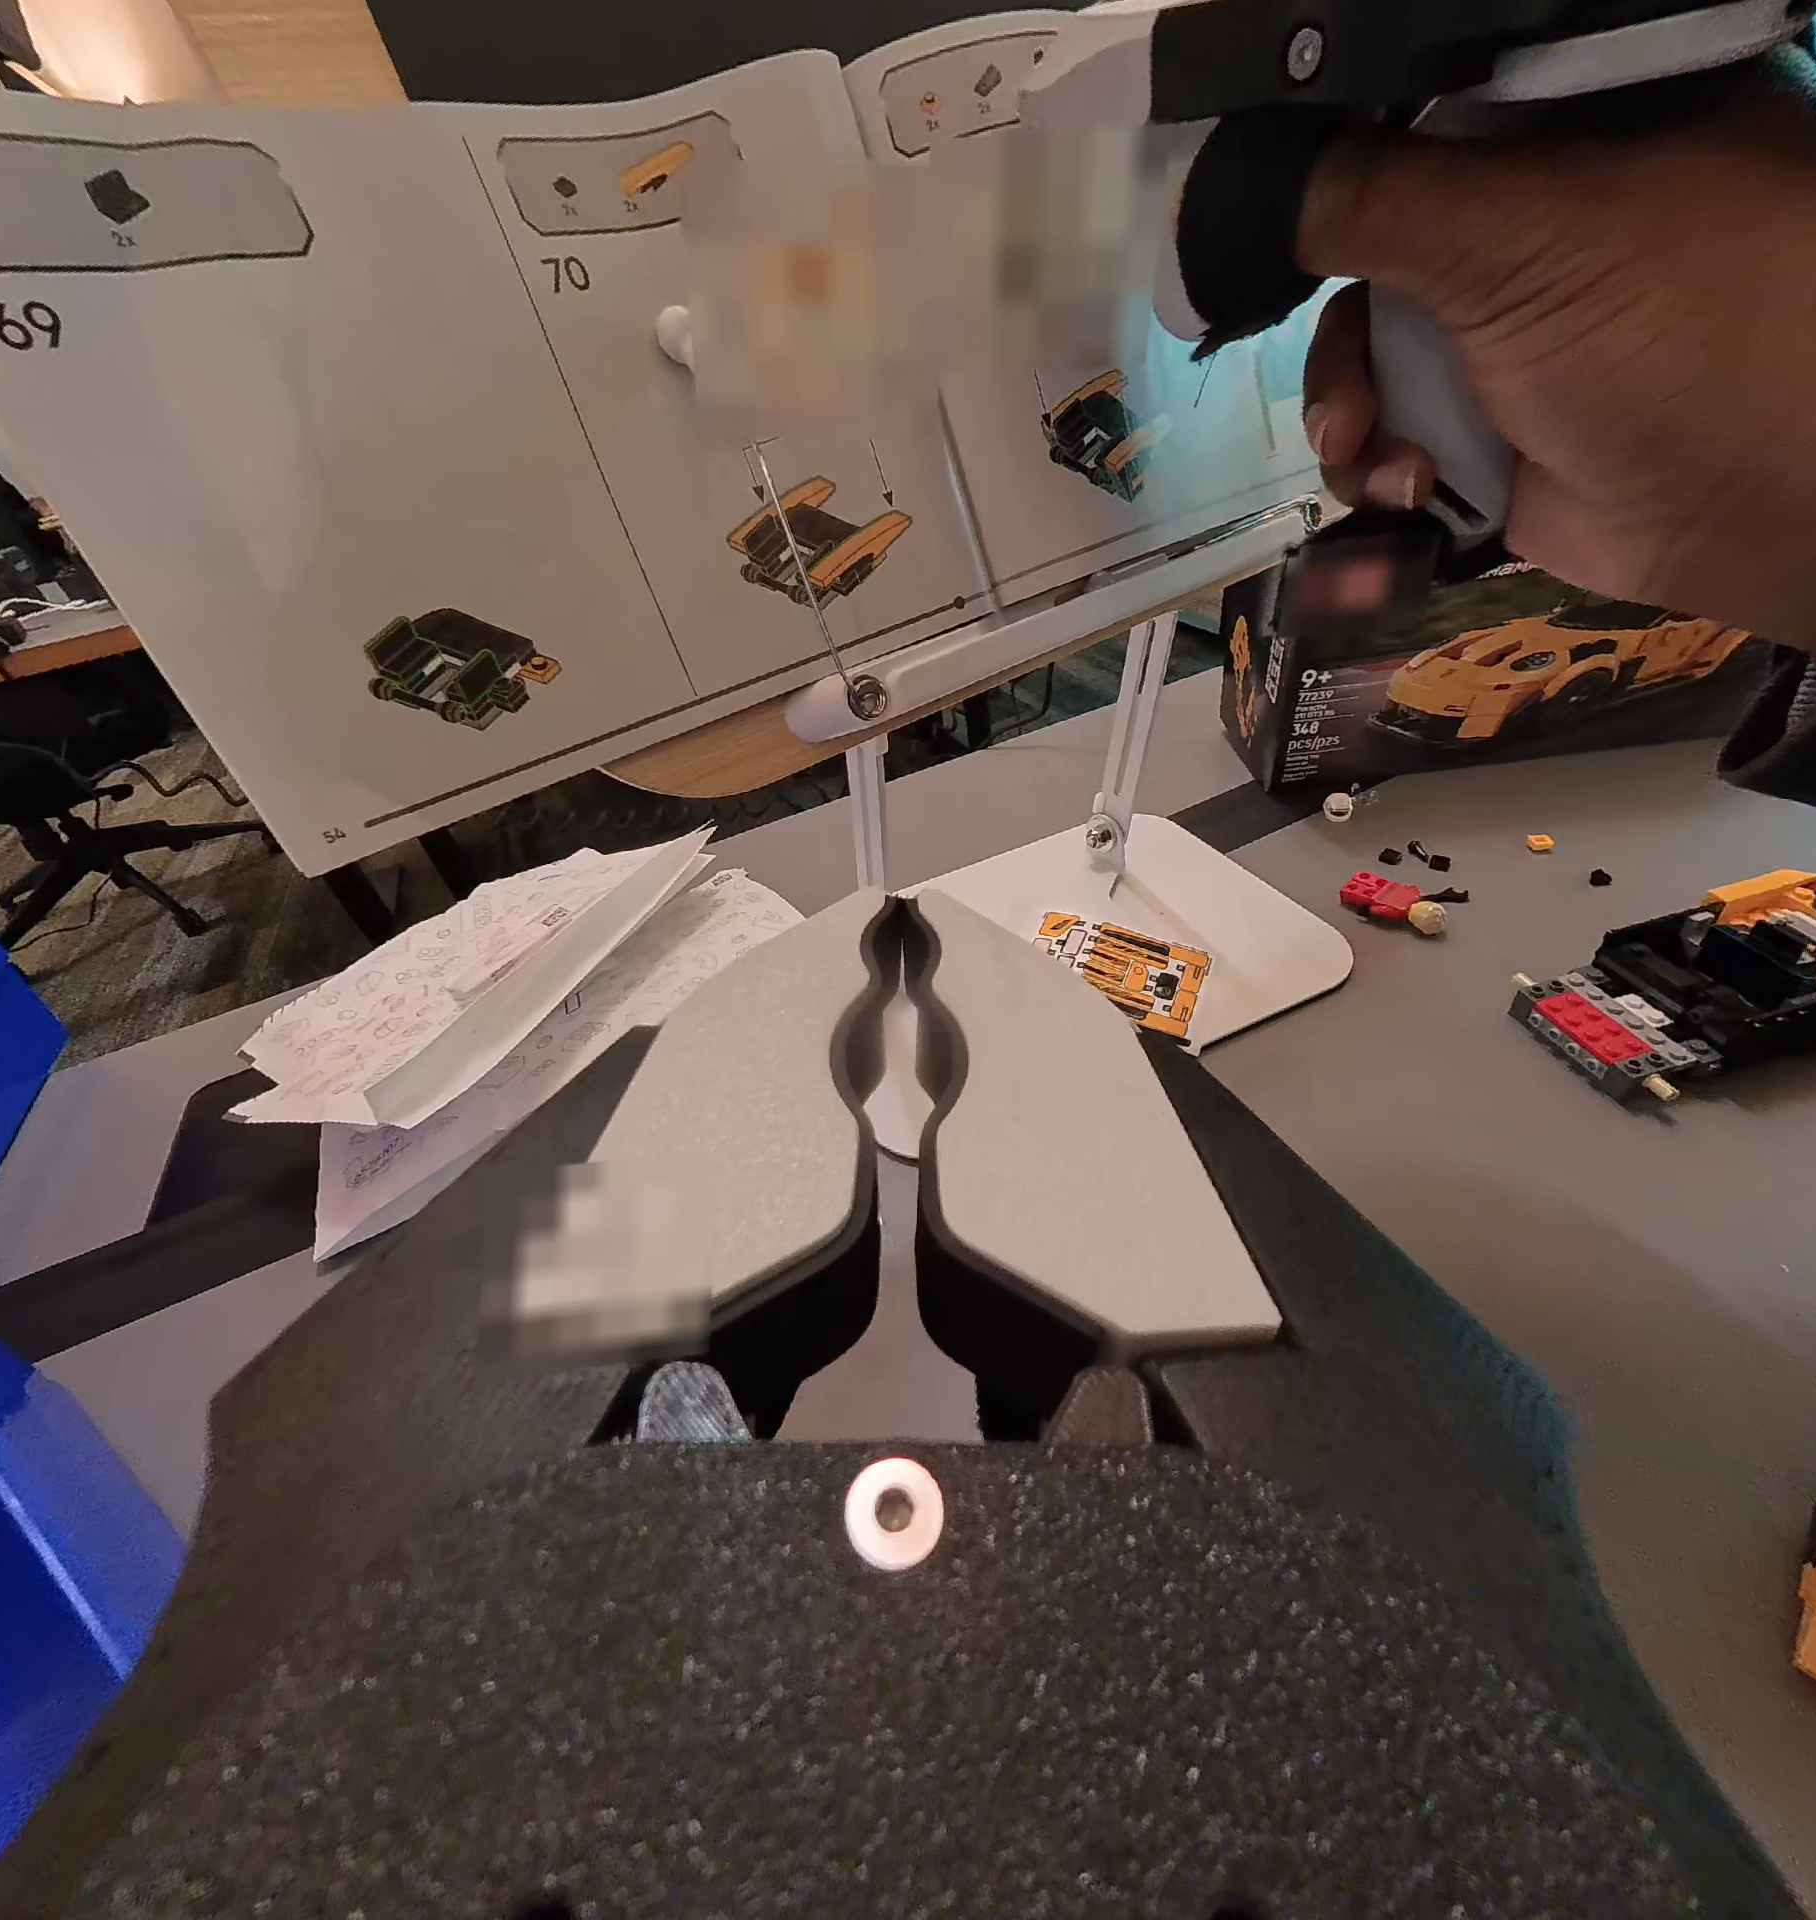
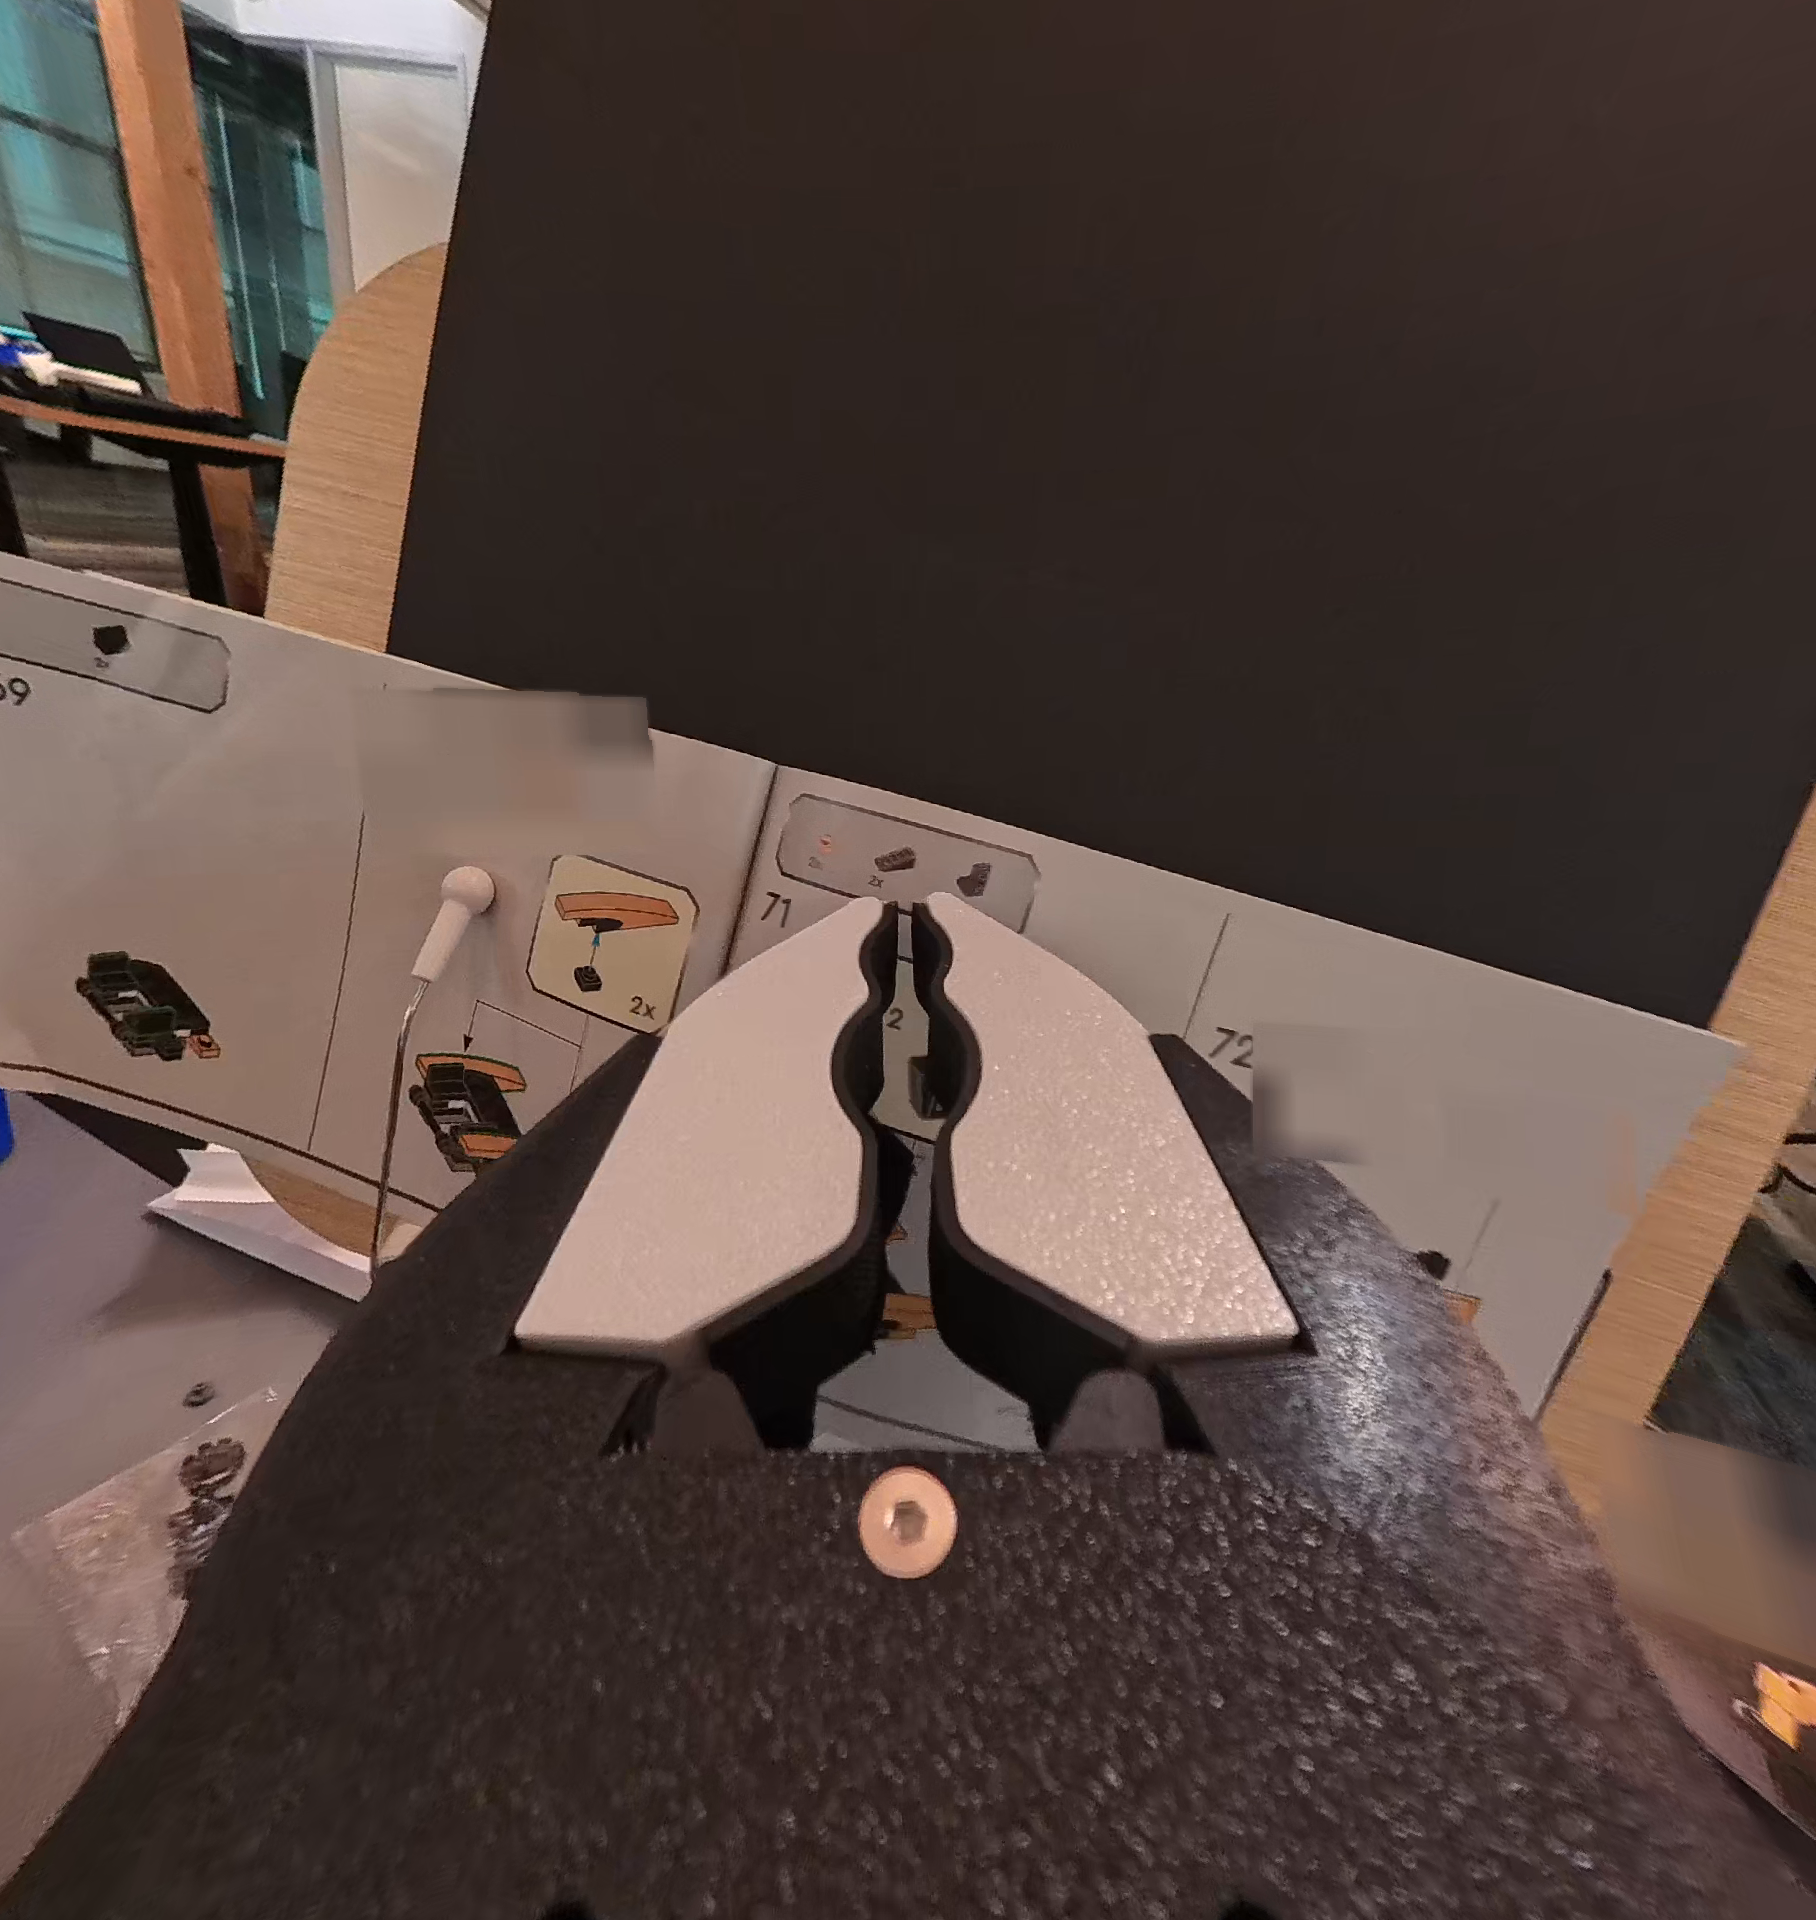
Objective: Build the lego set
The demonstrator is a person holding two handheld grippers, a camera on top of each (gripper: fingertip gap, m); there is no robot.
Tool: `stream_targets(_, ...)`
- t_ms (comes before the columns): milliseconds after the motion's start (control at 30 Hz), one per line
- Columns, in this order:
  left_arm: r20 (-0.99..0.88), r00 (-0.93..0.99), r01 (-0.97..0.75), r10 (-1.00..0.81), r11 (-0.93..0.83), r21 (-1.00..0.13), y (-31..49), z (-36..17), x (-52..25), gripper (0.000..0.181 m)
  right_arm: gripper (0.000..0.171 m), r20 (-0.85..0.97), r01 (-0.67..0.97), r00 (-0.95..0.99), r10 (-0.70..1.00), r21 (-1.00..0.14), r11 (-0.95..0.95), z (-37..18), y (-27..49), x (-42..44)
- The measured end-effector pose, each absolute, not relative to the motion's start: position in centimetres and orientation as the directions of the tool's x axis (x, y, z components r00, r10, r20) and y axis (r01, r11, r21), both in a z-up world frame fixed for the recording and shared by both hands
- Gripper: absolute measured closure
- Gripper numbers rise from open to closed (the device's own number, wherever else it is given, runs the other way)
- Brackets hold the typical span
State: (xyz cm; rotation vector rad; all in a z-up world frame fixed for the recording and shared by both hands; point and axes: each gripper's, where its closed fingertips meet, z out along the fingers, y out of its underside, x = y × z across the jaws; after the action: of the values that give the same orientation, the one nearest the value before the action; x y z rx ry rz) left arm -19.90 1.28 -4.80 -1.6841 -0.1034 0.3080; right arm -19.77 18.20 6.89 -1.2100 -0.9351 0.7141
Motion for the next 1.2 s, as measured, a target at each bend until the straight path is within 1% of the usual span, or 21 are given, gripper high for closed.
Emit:
stream_targets(300, -0.139, 0.959, -0.107, 0.247, -0.139, -0.985, 1.2, -4.7, -20.0, 0.181, 0.168, 0.227, 0.038, 0.477, 0.849, -0.971, 0.238, 6.5, 19.4, -18.6)
stream_targets(700, -0.142, 0.958, -0.109, 0.247, -0.143, -0.984, 1.2, -4.9, -20.0, 0.181, 0.167, 0.228, 0.03, 0.471, 0.852, -0.97, 0.243, 6.8, 19.1, -18.3)
stream_targets(800, -0.143, 0.958, -0.11, 0.249, -0.142, -0.984, 1.2, -4.8, -20.0, 0.181, 0.168, 0.2, -0.016, 0.455, 0.868, -0.972, 0.233, 7.1, 17.9, -17.2)
stream_targets(967, -0.153, 0.954, -0.121, 0.259, -0.134, -0.984, 1.0, -4.4, -20.1, 0.181, 0.17, 0.102, -0.136, 0.39, 0.915, -0.977, 0.167, 7.3, 13.9, -13.3)
stream_targets(1100, -0.172, 0.948, -0.144, 0.267, -0.122, -0.982, 0.2, -2.7, -20.5, 0.181, 0.169, 0.158, -0.065, 0.319, 0.934, -0.98, 0.188, 4.4, 10.7, -10.6)
stream_targets(1200, -0.174, 0.943, -0.154, 0.285, -0.092, -0.984, -0.7, -1.1, -20.9, 0.181, 0.169, 0.147, -0.02, 0.273, 0.951, -0.987, 0.158, 1.9, 8.8, -8.1)
